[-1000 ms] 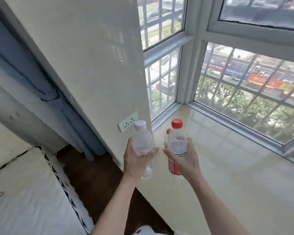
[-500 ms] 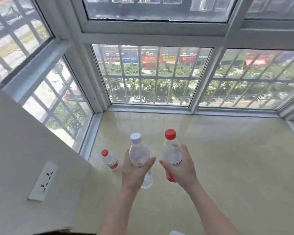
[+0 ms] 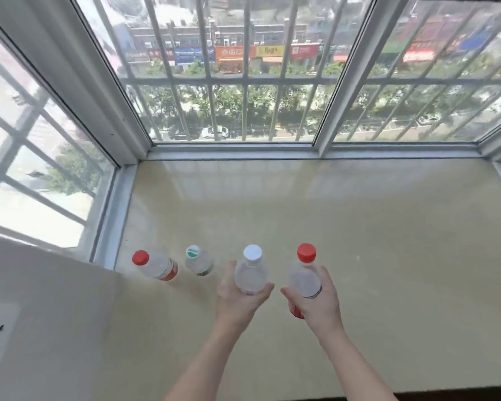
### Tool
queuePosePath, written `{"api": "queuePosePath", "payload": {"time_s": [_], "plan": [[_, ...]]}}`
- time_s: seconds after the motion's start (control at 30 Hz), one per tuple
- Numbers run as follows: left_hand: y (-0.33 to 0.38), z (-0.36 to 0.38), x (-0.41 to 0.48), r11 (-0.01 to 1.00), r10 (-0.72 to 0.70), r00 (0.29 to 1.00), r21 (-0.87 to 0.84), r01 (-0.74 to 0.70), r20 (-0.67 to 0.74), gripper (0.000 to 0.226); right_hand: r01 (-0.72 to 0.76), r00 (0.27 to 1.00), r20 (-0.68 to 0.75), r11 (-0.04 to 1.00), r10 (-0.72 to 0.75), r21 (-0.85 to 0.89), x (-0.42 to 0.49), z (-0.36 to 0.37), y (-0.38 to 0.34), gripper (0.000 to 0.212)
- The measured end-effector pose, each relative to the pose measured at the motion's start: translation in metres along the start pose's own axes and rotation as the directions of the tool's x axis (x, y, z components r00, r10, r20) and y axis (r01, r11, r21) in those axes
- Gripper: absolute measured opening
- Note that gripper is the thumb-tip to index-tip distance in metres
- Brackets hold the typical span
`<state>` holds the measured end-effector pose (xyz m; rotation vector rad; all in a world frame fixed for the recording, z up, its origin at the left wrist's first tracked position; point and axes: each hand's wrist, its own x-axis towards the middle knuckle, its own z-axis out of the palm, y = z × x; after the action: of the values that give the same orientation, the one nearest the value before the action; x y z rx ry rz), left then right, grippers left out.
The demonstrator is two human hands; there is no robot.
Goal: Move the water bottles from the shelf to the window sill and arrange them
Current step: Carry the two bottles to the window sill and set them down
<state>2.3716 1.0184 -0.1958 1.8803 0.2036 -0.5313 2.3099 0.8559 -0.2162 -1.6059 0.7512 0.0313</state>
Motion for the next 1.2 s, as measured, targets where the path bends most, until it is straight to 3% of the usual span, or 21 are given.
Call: {"api": "queuePosePath", "payload": {"time_s": [0.17,0.3,0.4,0.63,0.8,0.93,1.2], "plan": [[-0.035,0.026,0.056,0.999,-0.026,0.999,-0.040,0.024,-0.046,0.082,-0.024,1.000,0.003,0.999,0.024,-0.031,0.057,0.005,0.047,0.050],[-0.060,0.039,0.099,0.999,0.032,0.989,0.009,-0.031,-0.145,0.057,0.047,0.997,-0.060,0.995,-0.052,-0.083,0.103,0.014,0.073,0.059],[-0.074,0.046,0.121,0.997,0.072,0.982,-0.001,-0.074,-0.174,0.057,0.126,0.990,-0.044,0.986,-0.132,-0.113,0.137,0.023,0.088,0.073],[-0.094,0.056,0.138,0.989,0.144,0.967,-0.008,-0.149,-0.211,0.064,0.272,0.962,-0.006,0.954,-0.275,-0.129,0.170,0.041,0.092,0.070],[-0.111,0.055,0.141,0.987,0.150,0.969,-0.024,-0.157,-0.196,0.070,0.205,0.976,-0.053,0.971,-0.213,-0.124,0.168,0.039,0.113,0.066],[-0.125,0.054,0.145,0.990,0.141,0.976,0.036,-0.137,-0.164,0.063,0.138,0.987,-0.056,0.977,-0.148,-0.160,0.166,0.039,0.122,0.064],[-0.133,0.063,0.147,0.979,0.184,0.974,0.108,-0.171,-0.133,0.058,0.132,0.980,-0.113,0.958,-0.165,-0.254,0.161,0.040,0.123,0.056]]}}
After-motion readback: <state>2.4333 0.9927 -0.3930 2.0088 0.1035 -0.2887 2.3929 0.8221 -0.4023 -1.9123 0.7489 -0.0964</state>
